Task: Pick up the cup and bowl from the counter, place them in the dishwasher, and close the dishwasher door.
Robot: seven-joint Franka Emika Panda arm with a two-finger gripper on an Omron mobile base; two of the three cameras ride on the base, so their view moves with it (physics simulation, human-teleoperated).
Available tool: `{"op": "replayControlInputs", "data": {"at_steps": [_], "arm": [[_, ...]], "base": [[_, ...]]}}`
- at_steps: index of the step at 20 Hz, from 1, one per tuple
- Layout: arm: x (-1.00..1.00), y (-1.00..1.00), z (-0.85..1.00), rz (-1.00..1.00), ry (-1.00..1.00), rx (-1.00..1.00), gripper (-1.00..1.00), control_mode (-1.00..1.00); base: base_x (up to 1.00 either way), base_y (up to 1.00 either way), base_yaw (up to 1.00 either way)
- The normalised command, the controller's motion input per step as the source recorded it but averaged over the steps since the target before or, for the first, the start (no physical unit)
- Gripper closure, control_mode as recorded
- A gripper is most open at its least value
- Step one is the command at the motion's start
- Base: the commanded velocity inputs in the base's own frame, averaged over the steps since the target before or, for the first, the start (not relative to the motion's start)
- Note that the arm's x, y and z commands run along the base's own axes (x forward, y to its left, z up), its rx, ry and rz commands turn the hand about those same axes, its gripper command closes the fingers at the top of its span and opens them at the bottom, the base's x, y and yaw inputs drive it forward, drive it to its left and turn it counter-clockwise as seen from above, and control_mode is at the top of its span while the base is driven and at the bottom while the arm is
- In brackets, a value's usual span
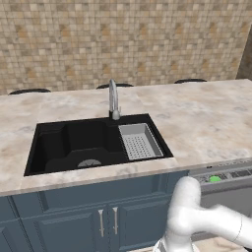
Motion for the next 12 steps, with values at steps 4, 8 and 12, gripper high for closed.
{"op": "replayControlInputs", "data": {"at_steps": [4, 8, 12], "arm": [[0.50, 0.00, -0.58, 0.00, -0.13, -0.04, -1.00, -1.00], [0.40, 0.00, -0.67, 0.00, -0.14, -0.02, -1.00, -1.00], [0.38, -0.07, -0.70, 0.00, -0.15, 0.00, -1.00, -1.00]], "base": [[0.00, 0.00, 0.00], [0.00, 0.00, 0.00], [0.00, 0.00, 0.00]]}}
